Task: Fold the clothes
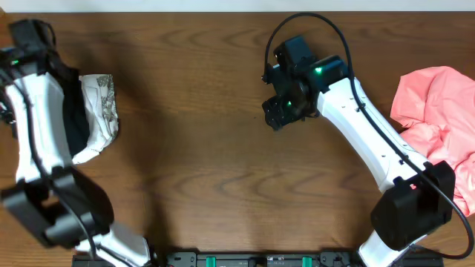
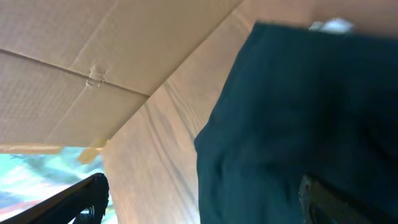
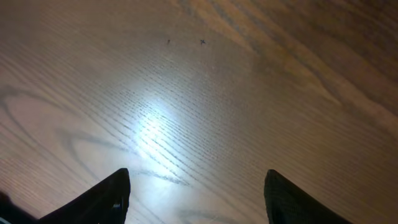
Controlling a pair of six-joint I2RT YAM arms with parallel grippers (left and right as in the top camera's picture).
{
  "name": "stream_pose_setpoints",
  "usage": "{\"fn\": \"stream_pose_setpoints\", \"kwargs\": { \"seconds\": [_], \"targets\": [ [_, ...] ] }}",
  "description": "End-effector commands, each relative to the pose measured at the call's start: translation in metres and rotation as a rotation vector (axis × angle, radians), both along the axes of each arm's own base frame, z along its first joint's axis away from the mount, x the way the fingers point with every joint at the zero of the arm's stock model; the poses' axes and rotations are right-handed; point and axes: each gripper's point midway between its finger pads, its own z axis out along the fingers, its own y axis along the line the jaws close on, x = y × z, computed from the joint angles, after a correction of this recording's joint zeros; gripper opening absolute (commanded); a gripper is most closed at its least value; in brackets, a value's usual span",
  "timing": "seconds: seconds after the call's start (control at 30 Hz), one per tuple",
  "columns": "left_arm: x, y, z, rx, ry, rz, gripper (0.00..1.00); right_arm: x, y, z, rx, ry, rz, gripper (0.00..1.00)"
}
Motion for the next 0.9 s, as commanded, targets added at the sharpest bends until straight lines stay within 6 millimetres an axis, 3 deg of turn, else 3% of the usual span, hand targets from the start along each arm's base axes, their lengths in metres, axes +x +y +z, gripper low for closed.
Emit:
{"fn": "stream_pose_setpoints", "kwargs": {
  "seconds": [0.0, 0.23, 0.37, 0.5, 0.7, 0.87],
  "targets": [
    [-0.007, 0.021, -0.003, 0.122, 0.088, 0.065, 0.98, 0.001, 0.001, 0.003, 0.020, 0.005, -0.016, 0.67],
    [0.005, 0.031, -0.044, 0.105, 0.157, 0.062, 0.98, 0.001, 0.001, 0.003, 0.022, 0.004, -0.015, 0.67],
    [0.015, 0.013, -0.085, 0.009, 0.225, 0.001, 0.98, 0.002, 0.002, 0.004, 0.026, -0.002, -0.015, 0.67],
    [0.026, -0.006, -0.104, -0.010, 0.269, -0.047, 0.98, 0.003, 0.002, 0.004, 0.028, -0.006, -0.015, 0.67],
    [0.035, -0.014, -0.094, 0.001, 0.253, -0.074, 0.98, 0.002, 0.002, 0.004, 0.025, -0.002, -0.015, 0.66],
    [0.031, -0.004, -0.064, 0.020, 0.188, -0.046, 0.98, 0.001, 0.001, 0.003, 0.022, 0.003, -0.015, 0.67]
  ]
}}
